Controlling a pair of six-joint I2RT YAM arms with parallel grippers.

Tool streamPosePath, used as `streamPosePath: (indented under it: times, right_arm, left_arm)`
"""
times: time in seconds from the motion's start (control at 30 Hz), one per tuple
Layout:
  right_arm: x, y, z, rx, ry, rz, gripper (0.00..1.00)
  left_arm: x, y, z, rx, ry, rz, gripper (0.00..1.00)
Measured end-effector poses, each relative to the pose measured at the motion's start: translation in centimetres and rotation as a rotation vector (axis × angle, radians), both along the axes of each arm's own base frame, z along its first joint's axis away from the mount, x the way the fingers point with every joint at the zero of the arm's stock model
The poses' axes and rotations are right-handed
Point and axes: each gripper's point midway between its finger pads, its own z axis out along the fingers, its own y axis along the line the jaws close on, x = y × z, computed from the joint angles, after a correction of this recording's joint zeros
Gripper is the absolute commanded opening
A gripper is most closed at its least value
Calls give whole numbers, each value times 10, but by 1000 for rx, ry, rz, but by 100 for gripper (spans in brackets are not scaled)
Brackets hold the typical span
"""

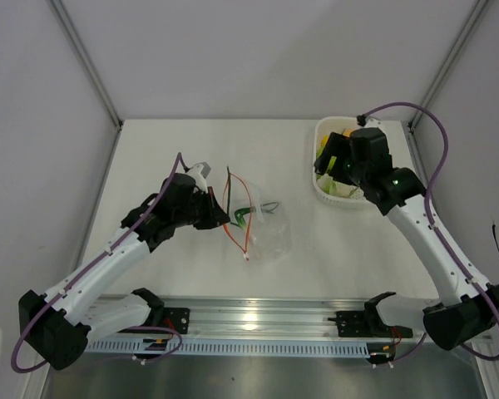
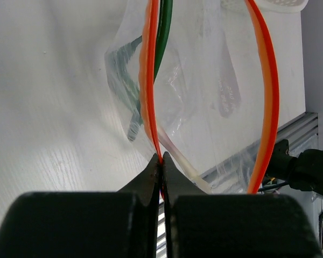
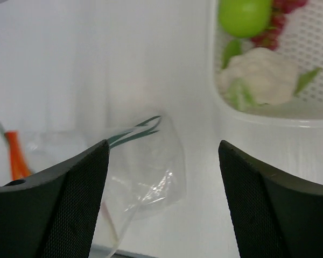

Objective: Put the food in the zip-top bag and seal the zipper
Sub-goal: Adjust the zipper food storage bag at the center of the board, then pick up the fake vegetable from the bin.

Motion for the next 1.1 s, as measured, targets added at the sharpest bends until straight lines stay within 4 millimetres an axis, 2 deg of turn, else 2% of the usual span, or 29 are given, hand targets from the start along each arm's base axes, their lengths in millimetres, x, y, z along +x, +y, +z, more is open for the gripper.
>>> streamPosePath:
  times: [0.07, 0.13, 0.17, 0.2, 0.27, 0.33, 0.57, 0.93, 1.1]
  right_arm:
    - [12, -34, -18, -12, 46, -112, 84]
    - [18, -60, -50, -33, 128, -196, 86]
    - [18, -67, -66, -44, 170, -216, 90]
    - [18, -74, -85, -55, 221, -234, 99]
    - [17, -81, -116, -77, 303, -249, 99]
    - [15, -82, -136, -95, 357, -249, 99]
    - [31, -81, -153, -114, 364, -260, 99]
    - [72, -87, -185, -153, 323, -274, 99]
    - [84, -91, -206, -166, 345, -281, 92]
  left_arm:
    - [0, 0, 0, -1, -1, 0, 1]
    - [0, 0, 0, -1, -1, -1, 1]
    - [0, 0, 1, -2, -2, -1, 1]
    - [0, 0, 1, -3, -4, -1, 1]
    - [-1, 0, 2, -6, -4, -4, 1]
    - [-1, -1, 2, -9, -4, -8, 1]
    - [-1, -3, 4, -18, -7, -14, 1]
    - [-2, -6, 7, -36, -13, -30, 1]
    - [-1, -7, 8, -40, -17, -32, 0]
